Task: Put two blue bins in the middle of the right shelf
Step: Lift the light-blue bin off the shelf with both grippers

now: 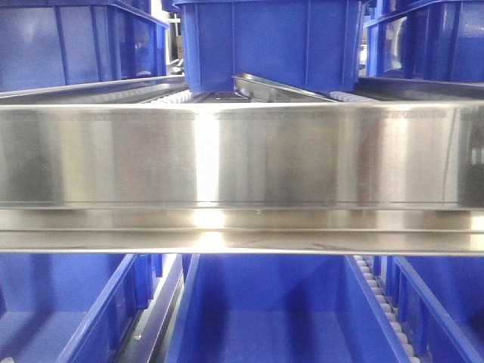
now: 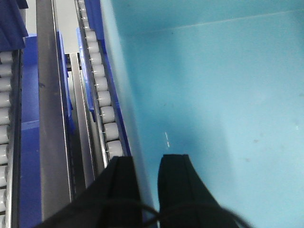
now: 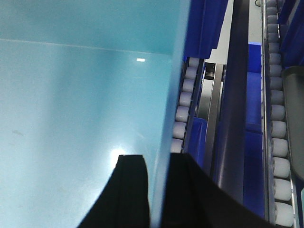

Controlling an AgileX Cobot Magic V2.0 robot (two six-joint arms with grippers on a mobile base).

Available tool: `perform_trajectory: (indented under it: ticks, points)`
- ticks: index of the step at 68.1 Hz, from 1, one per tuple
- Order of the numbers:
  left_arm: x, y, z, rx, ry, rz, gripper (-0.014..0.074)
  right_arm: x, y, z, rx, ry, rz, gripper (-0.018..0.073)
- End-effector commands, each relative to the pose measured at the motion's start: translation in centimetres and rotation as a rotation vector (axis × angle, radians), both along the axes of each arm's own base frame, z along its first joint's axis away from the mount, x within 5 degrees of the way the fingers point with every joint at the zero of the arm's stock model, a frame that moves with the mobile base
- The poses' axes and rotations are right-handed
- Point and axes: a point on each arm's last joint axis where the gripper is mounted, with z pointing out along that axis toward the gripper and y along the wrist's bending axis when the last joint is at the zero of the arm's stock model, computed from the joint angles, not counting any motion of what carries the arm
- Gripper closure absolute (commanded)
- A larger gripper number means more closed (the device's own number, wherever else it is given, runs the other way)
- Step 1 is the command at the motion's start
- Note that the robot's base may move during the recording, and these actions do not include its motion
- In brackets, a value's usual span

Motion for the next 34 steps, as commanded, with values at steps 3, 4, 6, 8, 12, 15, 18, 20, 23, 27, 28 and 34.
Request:
perform_trajectory:
  ticks: [3,4,6,8,12,15,18,20,23,27,28,34]
  points:
    - [-0.72,0.12,1.17,-0.029,-0.057,-0.024,0.0707,-0.34,-0.26,0.98,0.000,-0.064,-0.001,0.0716]
    - [-0.72,0.11,1.18,-0.029,-0.058,-0.024,0.0707,-0.34,-0.26,0.98,0.000,-0.064,-0.001,0.0716]
    - [-0.69,0.10,1.22,-0.032,-0.063,-0.025,0.0707,-0.34,-0.26,0.98,0.000,-0.064,-0.001,0.0716]
    - [-0.68,0.09,1.24,-0.033,-0.065,-0.025,0.0707,-0.34,-0.26,0.98,0.000,-0.064,-0.001,0.0716]
    - [-0.68,0.09,1.24,-0.033,-0.065,-0.025,0.0707,-0.34,-0.26,0.98,0.000,-0.064,-0.001,0.0716]
    - [-0.67,0.10,1.24,-0.032,-0.066,-0.024,0.0707,-0.34,-0.26,0.98,0.000,-0.064,-0.001,0.0716]
    - [-0.66,0.12,1.24,-0.030,-0.067,-0.023,0.0707,-0.34,-0.26,0.98,0.000,-0.064,-0.001,0.0716]
    - [-0.66,0.13,1.24,-0.029,-0.068,-0.022,0.0707,-0.34,-0.26,0.98,0.000,-0.064,-0.001,0.0716]
    - [-0.66,0.13,1.24,-0.029,-0.068,-0.022,0.0707,-0.34,-0.26,0.98,0.000,-0.064,-0.001,0.0716]
    - [-0.66,0.13,1.24,-0.029,-0.068,-0.022,0.0707,-0.34,-0.26,0.98,0.000,-0.064,-0.001,0.0716]
    - [-0.66,0.13,1.24,-0.029,-0.068,-0.022,0.0707,-0.34,-0.26,0.98,0.000,-0.064,-0.001,0.0716]
    - [-0.66,0.13,1.24,-0.029,-0.068,-0.022,0.0707,-0.34,-0.26,0.98,0.000,-0.064,-0.001,0.0716]
